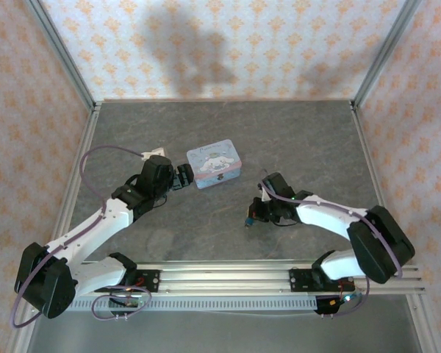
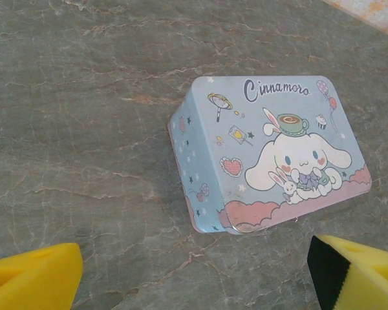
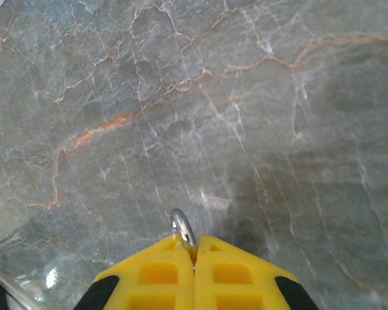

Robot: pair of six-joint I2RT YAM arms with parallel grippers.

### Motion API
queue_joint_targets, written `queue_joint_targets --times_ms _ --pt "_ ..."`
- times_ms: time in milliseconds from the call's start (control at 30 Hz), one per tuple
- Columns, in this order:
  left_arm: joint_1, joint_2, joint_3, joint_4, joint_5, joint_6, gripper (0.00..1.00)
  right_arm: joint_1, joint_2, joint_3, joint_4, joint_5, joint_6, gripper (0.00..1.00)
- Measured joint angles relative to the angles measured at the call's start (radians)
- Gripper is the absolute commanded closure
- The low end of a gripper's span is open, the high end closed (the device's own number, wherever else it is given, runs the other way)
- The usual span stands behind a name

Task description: Unlock the padlock with the key

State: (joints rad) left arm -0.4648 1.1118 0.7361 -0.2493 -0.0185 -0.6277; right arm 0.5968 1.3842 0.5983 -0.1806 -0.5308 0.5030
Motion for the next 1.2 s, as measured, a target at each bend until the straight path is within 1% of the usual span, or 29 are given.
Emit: queue_joint_targets --times_ms 67,267,367,500,600,800,867,1000,1033,1100,1200 --pt "0.000 -0.001 0.000 -0.007 -0.005 0.000 0.09 0.000 0.028 0.005 0.019 -0.002 -0.003 0.86" --pt "0.000 -0.008 0.000 -0.020 -0.020 0.000 0.09 -0.013 0.038 0.008 0.027 0.020 -0.020 0.70" --pt "0.000 -0.014 0.003 -0.031 -0.034 0.000 0.06 -0.027 -0.015 0.021 -0.010 0.069 -0.040 0.63" --pt "0.000 -0.021 0.024 -0.049 -0.076 0.001 0.04 -0.063 -0.134 0.061 -0.057 0.161 -0.084 0.57" --pt "0.000 -0.039 0.042 -0.054 -0.130 0.010 0.03 -0.097 -0.235 0.081 -0.078 0.258 -0.125 0.47" --pt "0.013 -0.131 0.042 -0.040 -0.296 0.076 0.01 -0.163 -0.406 0.082 -0.092 0.483 -0.258 0.27" --pt "0.023 -0.172 0.021 -0.003 -0.354 0.113 0.01 -0.200 -0.446 0.070 -0.071 0.539 -0.299 0.22" --pt "0.042 -0.239 -0.079 0.100 -0.476 0.206 0.00 -0.296 -0.500 0.003 0.003 0.645 -0.358 0.04" --pt "0.050 -0.250 -0.116 0.127 -0.504 0.226 0.00 -0.324 -0.505 -0.022 0.027 0.671 -0.372 0.01" --pt "0.073 -0.266 -0.187 0.168 -0.547 0.265 0.00 -0.373 -0.509 -0.077 0.079 0.718 -0.393 0.01" --pt "0.109 -0.279 -0.266 0.206 -0.570 0.325 0.00 -0.447 -0.507 -0.157 0.149 0.754 -0.416 0.01"
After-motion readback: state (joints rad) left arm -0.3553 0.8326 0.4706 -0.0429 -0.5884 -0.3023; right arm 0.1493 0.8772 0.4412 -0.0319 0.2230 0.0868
